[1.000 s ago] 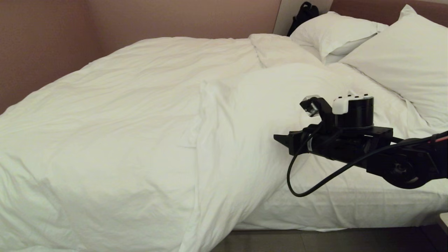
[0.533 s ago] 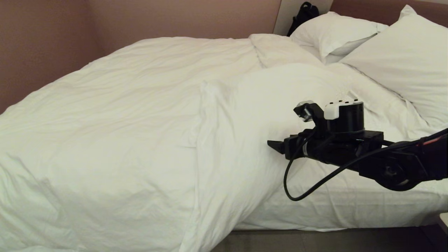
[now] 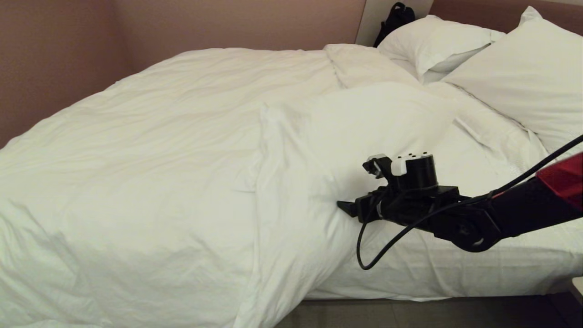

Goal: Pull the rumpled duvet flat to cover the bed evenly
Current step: Hold the folded corner of the quilt

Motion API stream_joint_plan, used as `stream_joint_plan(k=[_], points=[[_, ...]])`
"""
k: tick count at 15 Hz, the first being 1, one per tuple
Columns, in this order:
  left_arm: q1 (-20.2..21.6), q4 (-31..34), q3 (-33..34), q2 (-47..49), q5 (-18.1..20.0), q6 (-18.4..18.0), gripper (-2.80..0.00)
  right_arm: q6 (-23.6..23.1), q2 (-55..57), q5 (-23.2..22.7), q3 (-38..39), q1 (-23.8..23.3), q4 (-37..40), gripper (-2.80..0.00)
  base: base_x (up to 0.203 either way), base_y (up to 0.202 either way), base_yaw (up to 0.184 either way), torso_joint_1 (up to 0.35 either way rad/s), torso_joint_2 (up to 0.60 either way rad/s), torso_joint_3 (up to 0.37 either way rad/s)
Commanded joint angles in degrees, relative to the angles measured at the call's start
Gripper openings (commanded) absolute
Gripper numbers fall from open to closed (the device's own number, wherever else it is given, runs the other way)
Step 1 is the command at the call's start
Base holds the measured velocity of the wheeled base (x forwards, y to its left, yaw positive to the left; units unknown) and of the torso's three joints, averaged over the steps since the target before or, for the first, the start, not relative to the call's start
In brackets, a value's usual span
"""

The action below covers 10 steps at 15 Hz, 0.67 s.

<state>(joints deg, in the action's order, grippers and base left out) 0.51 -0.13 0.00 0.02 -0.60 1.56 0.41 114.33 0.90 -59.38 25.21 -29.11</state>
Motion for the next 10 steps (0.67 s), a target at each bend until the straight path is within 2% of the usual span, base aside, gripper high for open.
stream_joint_plan(k=[1, 10], points=[[0.0, 0.0, 0.0, 0.0, 0.0, 0.0, -2.80, 0.0, 3.5, 0.0, -0.6, 0.0, 0.0, 0.00, 0.000, 0.000, 0.000, 0.000, 0.00, 0.000], [0.0, 0.0, 0.0, 0.0, 0.0, 0.0, -2.80, 0.1, 5.7, 0.0, -1.4, 0.0, -0.1, 0.00, 0.000, 0.000, 0.000, 0.000, 0.00, 0.000]])
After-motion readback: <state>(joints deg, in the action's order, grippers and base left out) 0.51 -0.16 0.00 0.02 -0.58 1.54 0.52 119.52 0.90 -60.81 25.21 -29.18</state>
